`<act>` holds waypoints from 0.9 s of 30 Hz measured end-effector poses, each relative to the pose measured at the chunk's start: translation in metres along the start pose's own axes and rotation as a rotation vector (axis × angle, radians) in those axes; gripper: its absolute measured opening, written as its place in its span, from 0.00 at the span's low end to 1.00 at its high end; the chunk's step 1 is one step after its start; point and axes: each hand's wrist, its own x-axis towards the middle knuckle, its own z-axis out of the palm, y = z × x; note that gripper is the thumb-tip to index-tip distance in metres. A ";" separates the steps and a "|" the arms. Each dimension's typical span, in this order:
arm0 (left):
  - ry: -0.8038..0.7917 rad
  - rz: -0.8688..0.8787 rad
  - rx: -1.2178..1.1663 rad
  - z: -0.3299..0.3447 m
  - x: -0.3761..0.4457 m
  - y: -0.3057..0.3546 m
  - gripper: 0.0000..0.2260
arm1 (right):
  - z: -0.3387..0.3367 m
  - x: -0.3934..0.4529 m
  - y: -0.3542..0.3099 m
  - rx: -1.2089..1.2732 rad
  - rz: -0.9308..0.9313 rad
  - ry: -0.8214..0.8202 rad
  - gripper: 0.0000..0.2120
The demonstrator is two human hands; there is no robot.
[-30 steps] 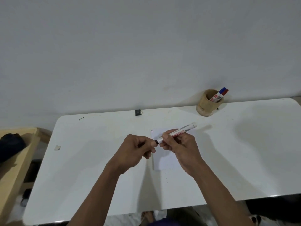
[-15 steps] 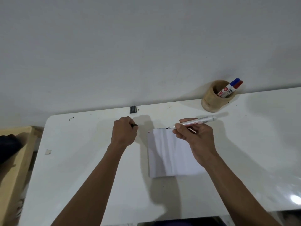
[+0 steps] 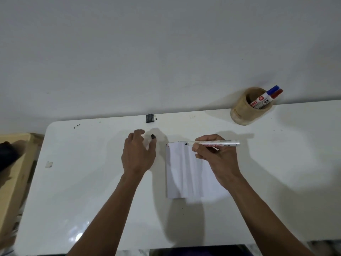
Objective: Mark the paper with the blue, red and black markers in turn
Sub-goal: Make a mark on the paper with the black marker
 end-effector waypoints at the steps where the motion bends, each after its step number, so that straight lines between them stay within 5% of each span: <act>1: 0.057 0.042 -0.015 0.002 -0.013 -0.004 0.18 | 0.002 0.001 0.001 -0.021 -0.011 0.000 0.08; 6: 0.060 0.450 0.129 0.031 -0.054 -0.034 0.19 | 0.014 0.010 0.013 -0.106 -0.074 0.007 0.08; 9: 0.005 0.554 0.275 0.041 -0.057 -0.040 0.21 | 0.021 0.018 0.022 -0.217 -0.138 -0.035 0.08; 18: 0.051 0.572 0.362 0.048 -0.056 -0.047 0.21 | 0.038 0.044 0.047 -0.480 -0.266 -0.060 0.10; 27: 0.090 0.573 0.321 0.055 -0.055 -0.051 0.21 | 0.036 0.049 0.061 -0.431 -0.239 -0.016 0.12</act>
